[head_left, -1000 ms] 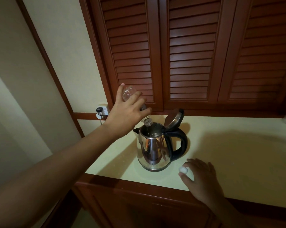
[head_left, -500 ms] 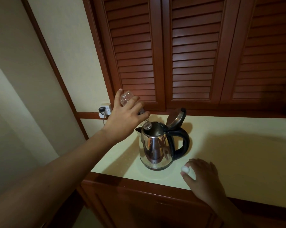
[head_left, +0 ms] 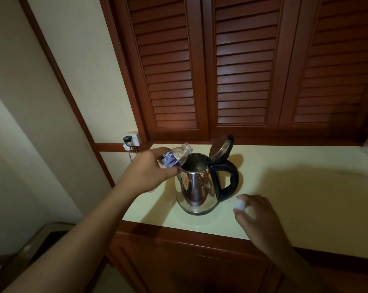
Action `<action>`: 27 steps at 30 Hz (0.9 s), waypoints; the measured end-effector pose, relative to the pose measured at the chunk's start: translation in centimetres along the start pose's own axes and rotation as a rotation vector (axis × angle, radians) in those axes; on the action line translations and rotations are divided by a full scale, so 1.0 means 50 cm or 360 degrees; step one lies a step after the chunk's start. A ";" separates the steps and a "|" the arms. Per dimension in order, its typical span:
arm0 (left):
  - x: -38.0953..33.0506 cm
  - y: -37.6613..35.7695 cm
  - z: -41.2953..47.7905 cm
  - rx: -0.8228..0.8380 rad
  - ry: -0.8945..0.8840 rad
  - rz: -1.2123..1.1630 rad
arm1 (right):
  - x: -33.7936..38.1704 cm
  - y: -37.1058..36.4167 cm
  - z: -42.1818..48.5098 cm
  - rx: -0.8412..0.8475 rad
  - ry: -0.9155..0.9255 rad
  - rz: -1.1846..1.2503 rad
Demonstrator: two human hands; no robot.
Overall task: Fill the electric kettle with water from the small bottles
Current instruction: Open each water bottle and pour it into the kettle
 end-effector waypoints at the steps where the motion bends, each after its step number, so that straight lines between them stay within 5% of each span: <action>1: 0.002 -0.004 -0.016 -0.0009 0.0033 -0.0146 | 0.024 0.005 0.004 0.0033 -0.0006 0.0091; 8: -0.024 -0.103 -0.156 0.0165 0.0098 -0.0945 | 0.195 0.053 0.030 0.0257 0.0129 0.0298; 27: -0.096 -0.118 -0.173 0.0175 -0.0298 -0.1114 | 0.331 0.086 0.048 0.0522 0.0418 -0.0038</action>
Point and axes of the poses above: each hand's wrist, its own z-axis towards the middle knuckle, its own y-axis out of the back of the hand, x = y × z, the point moved 10 cm from there along z, towards the middle knuckle, and after that the axes turned 9 degrees about z, right-handed, at the moved point
